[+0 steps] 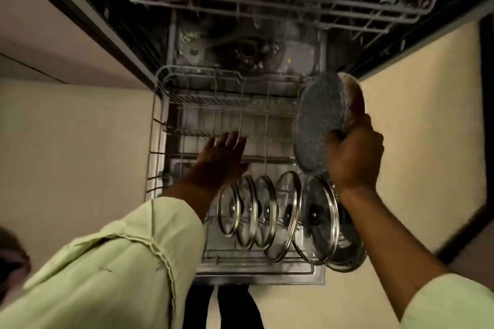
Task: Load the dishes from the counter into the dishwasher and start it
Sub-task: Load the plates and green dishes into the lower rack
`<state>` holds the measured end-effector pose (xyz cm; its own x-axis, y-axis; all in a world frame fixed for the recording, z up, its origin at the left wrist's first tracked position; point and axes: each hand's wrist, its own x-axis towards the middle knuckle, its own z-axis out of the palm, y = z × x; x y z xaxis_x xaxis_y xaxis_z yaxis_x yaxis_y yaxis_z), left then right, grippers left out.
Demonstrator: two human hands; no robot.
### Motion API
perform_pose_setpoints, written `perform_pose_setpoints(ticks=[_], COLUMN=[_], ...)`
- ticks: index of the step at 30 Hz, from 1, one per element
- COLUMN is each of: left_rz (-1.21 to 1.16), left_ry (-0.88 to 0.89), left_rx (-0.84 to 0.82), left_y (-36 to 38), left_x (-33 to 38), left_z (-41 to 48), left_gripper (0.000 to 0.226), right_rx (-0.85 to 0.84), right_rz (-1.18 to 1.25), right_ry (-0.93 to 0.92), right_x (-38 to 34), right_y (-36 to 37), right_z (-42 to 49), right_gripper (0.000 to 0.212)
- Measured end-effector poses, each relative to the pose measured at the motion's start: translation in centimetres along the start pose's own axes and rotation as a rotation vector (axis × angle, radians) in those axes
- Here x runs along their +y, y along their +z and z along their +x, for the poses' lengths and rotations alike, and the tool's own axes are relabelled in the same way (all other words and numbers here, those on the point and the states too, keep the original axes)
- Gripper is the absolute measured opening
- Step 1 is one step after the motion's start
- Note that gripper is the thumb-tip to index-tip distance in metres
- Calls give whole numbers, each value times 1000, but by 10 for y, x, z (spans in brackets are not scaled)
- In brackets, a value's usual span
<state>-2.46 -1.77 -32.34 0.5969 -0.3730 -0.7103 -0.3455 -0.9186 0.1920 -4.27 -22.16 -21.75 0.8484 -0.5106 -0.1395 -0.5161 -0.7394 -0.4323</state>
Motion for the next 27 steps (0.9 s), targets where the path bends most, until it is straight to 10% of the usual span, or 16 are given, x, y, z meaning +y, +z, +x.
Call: perform_pose_setpoints(ticks=[27], left_rz=[-55], left_ry=[-26], left_rx=[-97], left_y=[47], left_x=[39], left_z=[105], left_gripper=[105], right_rx=[135], right_rz=[-69], right_ry=[-126], right_x=[40], right_y=[42], right_z=[52], right_gripper=[37])
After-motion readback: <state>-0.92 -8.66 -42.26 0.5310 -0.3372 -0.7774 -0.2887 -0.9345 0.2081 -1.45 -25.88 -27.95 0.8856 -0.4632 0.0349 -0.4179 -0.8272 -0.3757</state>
